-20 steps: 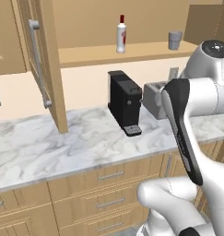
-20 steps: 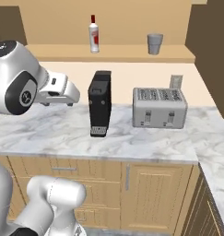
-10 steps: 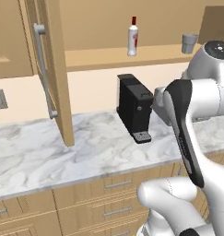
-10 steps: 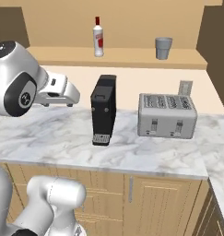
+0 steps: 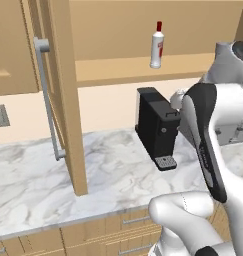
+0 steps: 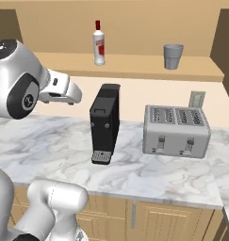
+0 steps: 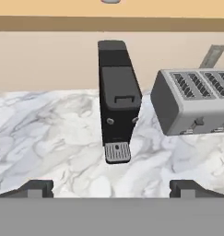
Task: There is a bowl on the dining counter. Grab a lemon wedge from the fridge and place it in the bowl. Then get the liquor bottle and glass cup from the cabinet and place them next to the bowl.
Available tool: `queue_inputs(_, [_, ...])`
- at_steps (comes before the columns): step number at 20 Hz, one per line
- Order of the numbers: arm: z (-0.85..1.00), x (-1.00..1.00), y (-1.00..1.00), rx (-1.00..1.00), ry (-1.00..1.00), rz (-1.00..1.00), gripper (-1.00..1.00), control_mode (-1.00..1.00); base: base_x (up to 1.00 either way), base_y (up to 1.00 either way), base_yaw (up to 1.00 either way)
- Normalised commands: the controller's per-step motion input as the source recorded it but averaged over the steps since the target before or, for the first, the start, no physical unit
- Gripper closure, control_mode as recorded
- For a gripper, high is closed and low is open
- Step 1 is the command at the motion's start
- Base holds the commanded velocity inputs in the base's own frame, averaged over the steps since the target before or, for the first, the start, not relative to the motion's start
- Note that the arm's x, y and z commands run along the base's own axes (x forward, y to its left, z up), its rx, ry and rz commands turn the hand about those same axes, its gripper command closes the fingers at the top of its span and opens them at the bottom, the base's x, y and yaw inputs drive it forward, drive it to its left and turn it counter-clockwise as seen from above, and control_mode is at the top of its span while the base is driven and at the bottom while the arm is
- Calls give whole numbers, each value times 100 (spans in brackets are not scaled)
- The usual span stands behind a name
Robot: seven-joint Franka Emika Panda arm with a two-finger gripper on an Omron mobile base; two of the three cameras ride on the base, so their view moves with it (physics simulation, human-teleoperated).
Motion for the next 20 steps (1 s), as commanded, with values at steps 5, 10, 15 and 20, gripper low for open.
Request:
queue_inputs(5, [76, -48, -8, 20, -48, 0, -100, -100, 0, 0, 0])
queue_inputs(10, [57, 17, -1, 13, -31, 0, -100, -100, 0, 0, 0])
queue_inputs(15, [46, 43, 0, 2, -12, 0, -100, -100, 0, 0, 0])
queue_inputs(20, [40, 50, 0, 0, -1, 0, -100, -100, 0, 0, 0])
